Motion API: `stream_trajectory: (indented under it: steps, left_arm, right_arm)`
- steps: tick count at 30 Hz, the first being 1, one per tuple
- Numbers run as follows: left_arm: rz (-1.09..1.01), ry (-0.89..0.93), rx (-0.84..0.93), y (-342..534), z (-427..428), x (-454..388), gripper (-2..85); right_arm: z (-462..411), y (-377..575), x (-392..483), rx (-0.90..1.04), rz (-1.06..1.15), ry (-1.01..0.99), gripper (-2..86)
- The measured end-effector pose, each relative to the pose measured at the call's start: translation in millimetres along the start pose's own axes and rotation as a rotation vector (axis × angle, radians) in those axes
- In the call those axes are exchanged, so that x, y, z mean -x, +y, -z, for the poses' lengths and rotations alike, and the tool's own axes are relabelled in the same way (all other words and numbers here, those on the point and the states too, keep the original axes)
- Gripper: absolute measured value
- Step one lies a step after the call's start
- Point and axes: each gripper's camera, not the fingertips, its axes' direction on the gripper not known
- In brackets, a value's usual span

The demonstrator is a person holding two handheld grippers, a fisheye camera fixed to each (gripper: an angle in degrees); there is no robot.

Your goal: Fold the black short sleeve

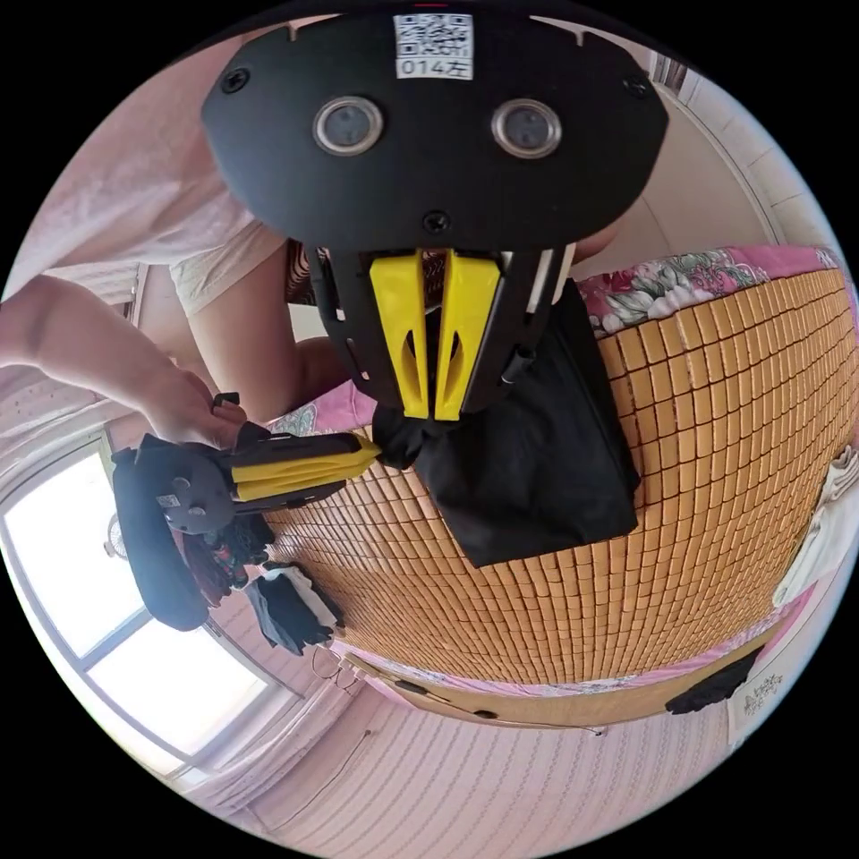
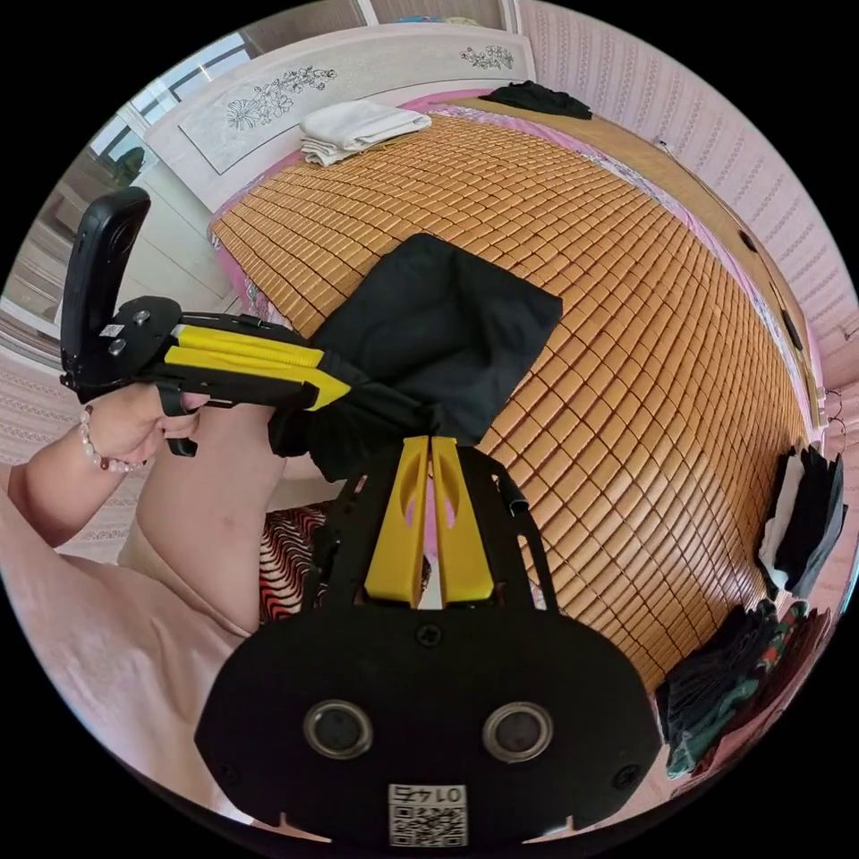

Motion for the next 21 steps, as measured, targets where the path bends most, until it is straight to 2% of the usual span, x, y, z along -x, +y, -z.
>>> stream_trajectory:
  steps: [5, 11, 16, 19, 21]
  left_arm:
    - [-0.074, -0.014, -0.003, 3, -15, -51, -1.0]
    - [-0.103, -0.004, 0.003, 2, -40, -74, -0.9]
    - [-0.071, -0.043, 0.009, 18, -56, -64, -0.8]
    - [0.009, -0.074, 0.079, 34, -77, -36, 0.0]
    - [0.043, -0.108, 0.126, 40, -92, -23, 1.6]
  right_arm:
    - [26, 34, -11, -0.066, -0.088, -0.022, -0.9]
    - [46, 55, -12, -0.097, -0.1, 0.069, -0.9]
    - [41, 72, -31, -0.038, -0.19, 0.207, -0.7]
    - [42, 89, -44, -0.035, -0.282, 0.274, -0.1]
    - [45, 96, -41, -0.065, -0.286, 0.244, 1.2]
